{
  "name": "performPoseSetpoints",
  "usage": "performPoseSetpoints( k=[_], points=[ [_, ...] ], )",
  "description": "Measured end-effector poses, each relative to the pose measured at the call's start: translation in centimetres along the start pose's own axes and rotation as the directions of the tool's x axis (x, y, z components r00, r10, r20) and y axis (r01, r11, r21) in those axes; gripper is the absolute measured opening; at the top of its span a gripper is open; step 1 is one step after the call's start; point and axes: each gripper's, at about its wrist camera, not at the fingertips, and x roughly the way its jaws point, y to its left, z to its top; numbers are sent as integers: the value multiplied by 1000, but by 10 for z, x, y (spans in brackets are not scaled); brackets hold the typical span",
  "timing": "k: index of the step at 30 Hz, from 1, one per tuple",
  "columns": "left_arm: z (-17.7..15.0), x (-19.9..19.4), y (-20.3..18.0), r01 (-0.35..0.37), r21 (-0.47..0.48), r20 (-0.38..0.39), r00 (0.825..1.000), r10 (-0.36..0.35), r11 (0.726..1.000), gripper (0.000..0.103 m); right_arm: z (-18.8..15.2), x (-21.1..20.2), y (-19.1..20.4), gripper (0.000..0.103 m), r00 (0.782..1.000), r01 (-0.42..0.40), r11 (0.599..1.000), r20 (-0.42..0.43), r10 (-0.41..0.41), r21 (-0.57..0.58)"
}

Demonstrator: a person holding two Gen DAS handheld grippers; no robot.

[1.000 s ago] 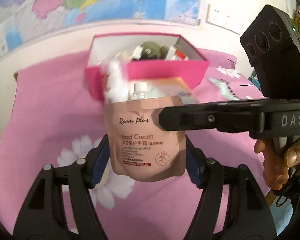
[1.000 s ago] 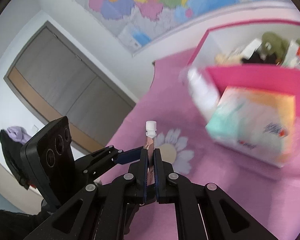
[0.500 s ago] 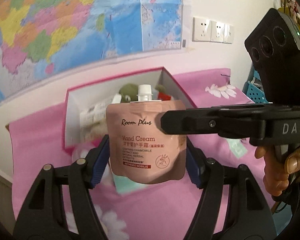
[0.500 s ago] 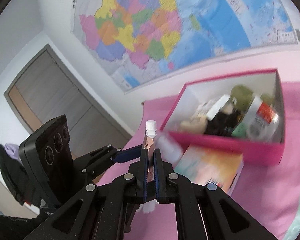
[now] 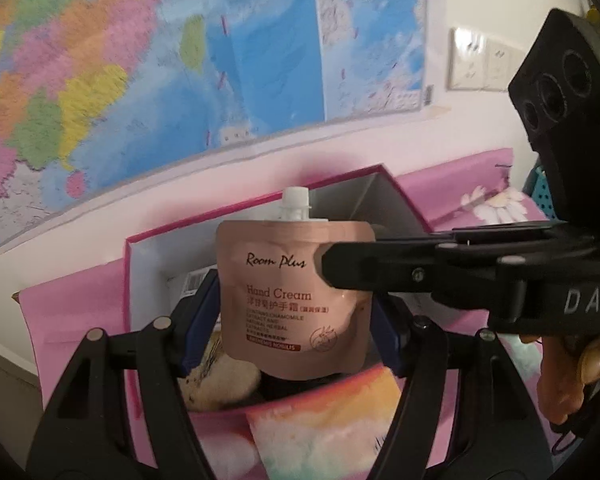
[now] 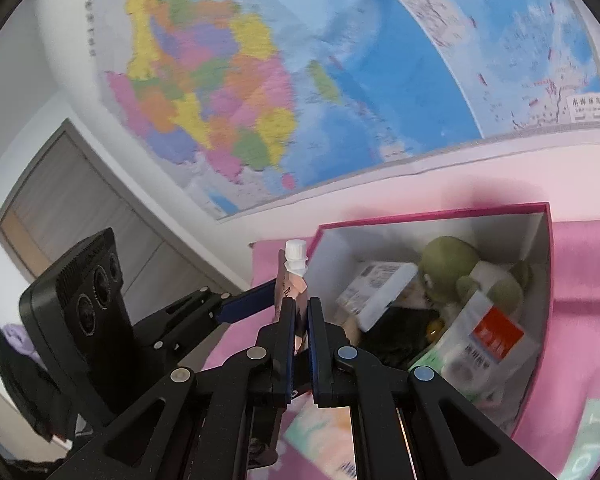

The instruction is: Organize soft objects

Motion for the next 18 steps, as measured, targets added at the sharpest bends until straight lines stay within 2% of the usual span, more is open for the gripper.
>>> performPoseSetpoints(
  k=[6,7,9,11,13,16,18],
  points=[
    [-3,30,-4,-12,-7,-53,999,12,1000,71,5,19,-34,13,997,81,996,-21,-80,46],
    [-3,32,-5,-15,-10,-57,998,14,1000,72,5,20,-38,20,995,96,994,-20,-95,55],
    [-2,35,-3,-30,-19,-64,998,29,999,90,6,20,-49,31,992,123,989,-19,-122,79],
    [-2,33,0,-43,-33,-57,998,41,999,91,5,18,-57,54,988,154,984,-17,-154,90],
    [-1,29,2,-53,-34,-51,997,51,998,91,6,12,-61,57,979,200,975,5,-202,98],
    [1,22,3,-78,-35,-43,996,77,996,94,7,1,-57,57,978,204,975,28,-207,86],
    [0,14,5,-83,-41,-32,996,82,996,100,6,-6,-48,58,973,225,973,41,-228,56]
  ],
)
